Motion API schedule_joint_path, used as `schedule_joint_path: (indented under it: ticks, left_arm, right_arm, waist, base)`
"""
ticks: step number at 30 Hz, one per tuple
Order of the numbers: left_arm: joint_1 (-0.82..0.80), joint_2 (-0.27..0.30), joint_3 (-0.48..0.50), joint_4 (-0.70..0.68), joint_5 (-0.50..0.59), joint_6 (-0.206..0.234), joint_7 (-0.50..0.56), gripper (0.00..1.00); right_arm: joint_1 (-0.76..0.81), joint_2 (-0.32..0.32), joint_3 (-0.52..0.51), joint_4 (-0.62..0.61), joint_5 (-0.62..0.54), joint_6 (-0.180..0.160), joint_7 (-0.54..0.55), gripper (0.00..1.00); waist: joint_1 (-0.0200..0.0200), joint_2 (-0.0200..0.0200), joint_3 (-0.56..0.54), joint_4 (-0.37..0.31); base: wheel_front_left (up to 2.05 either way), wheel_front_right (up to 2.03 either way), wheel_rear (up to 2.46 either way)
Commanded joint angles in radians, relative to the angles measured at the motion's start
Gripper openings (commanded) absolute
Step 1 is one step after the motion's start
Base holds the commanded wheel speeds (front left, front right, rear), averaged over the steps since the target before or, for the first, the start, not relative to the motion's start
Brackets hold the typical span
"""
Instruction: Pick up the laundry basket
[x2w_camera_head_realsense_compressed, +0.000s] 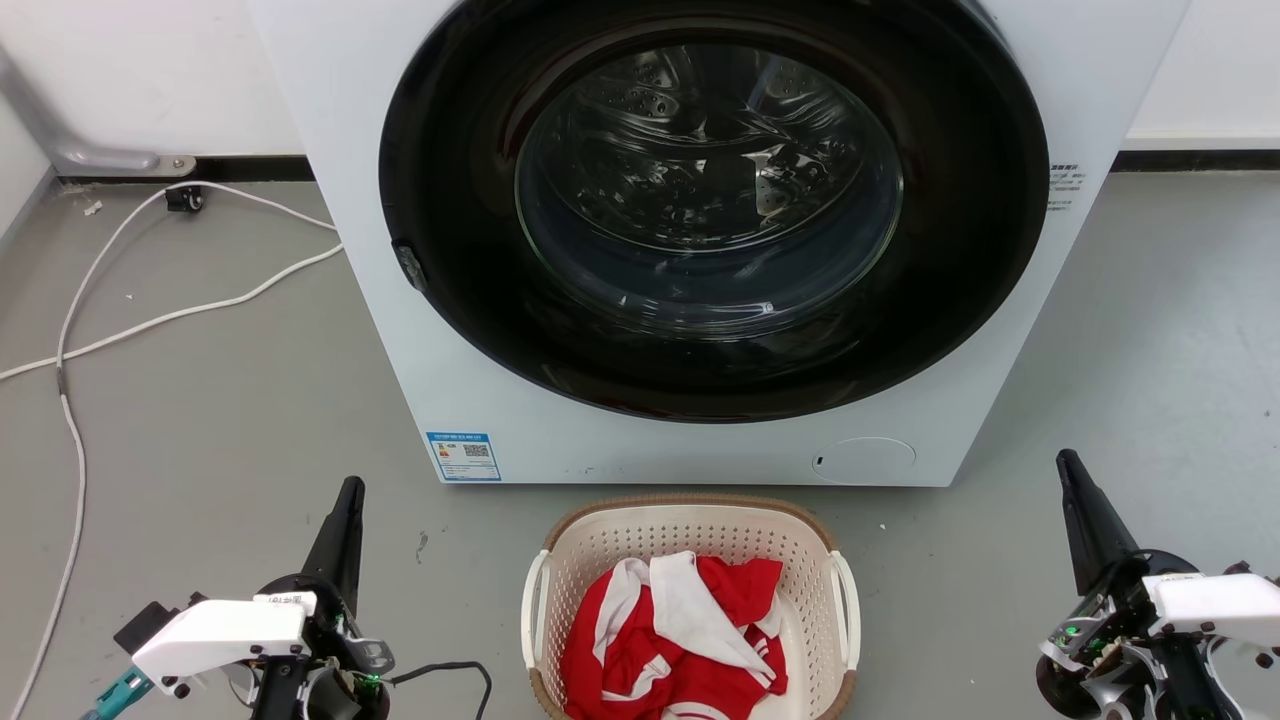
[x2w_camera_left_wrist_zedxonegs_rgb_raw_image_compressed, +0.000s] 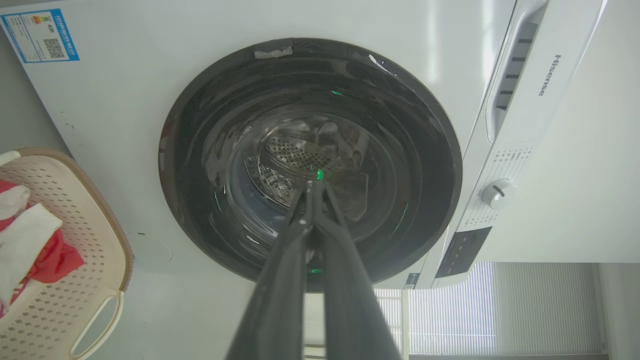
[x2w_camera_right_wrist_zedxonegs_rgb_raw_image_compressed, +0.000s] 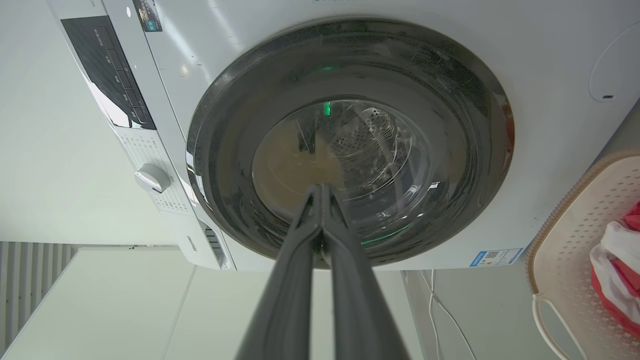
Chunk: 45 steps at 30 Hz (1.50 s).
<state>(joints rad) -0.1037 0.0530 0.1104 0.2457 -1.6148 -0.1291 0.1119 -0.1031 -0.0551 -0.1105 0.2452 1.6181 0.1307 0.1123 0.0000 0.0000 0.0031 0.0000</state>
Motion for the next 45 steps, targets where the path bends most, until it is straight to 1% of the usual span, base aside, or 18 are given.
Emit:
schedule_joint_path:
  ticks: [1,21,22,26,33,41,45]
  left_arm:
    - [-0.010,0.000,0.004,0.001,0.000,-0.003,0.003,0.00]
    - [-0.010,-0.001,0.005,0.001,0.002,-0.003,0.004,0.00]
    - [0.001,-0.001,0.001,0.003,0.001,0.000,0.000,1.00]
    - [0.027,-0.006,-0.002,0.029,0.003,0.000,-0.006,1.00]
    - [0.037,-0.005,0.005,0.009,0.027,0.000,-0.042,1.00]
    - [0.043,-0.005,0.036,0.004,0.080,0.000,-0.079,1.00]
    - [0.045,-0.005,0.041,0.005,0.096,0.000,-0.096,1.00]
  right_arm:
    - [-0.010,0.004,-0.002,0.001,-0.006,0.000,0.002,0.00]
    - [-0.010,0.004,-0.002,0.001,-0.007,0.000,0.002,0.00]
    - [0.002,0.001,-0.001,0.002,0.000,0.000,0.001,1.00]
    - [0.029,0.005,0.001,0.026,-0.001,0.000,-0.004,1.00]
    - [0.038,0.005,0.005,0.013,-0.022,0.000,-0.040,1.00]
    - [0.030,0.005,-0.013,0.039,-0.093,0.000,-0.078,1.00]
    - [0.025,0.004,-0.029,0.035,-0.164,0.000,-0.095,1.00]
  waist:
    - [0.0000,0.0000,0.000,0.000]
    - [0.0000,0.0000,0.000,0.000]
    - [0.0000,0.0000,0.000,0.000]
    - [0.0000,0.0000,0.000,0.000]
    - [0.0000,0.0000,0.001,-0.001]
    - [0.0000,0.0000,0.000,-0.002]
    - [0.0000,0.0000,0.000,-0.003]
  base:
    - [0.00,0.00,0.00]
    - [0.00,0.00,0.00]
    - [0.00,0.00,0.00]
    - [0.00,0.00,0.00]
    - [0.00,0.00,0.00]
    - [0.00,0.00,0.00]
    - [0.00,0.00,0.00]
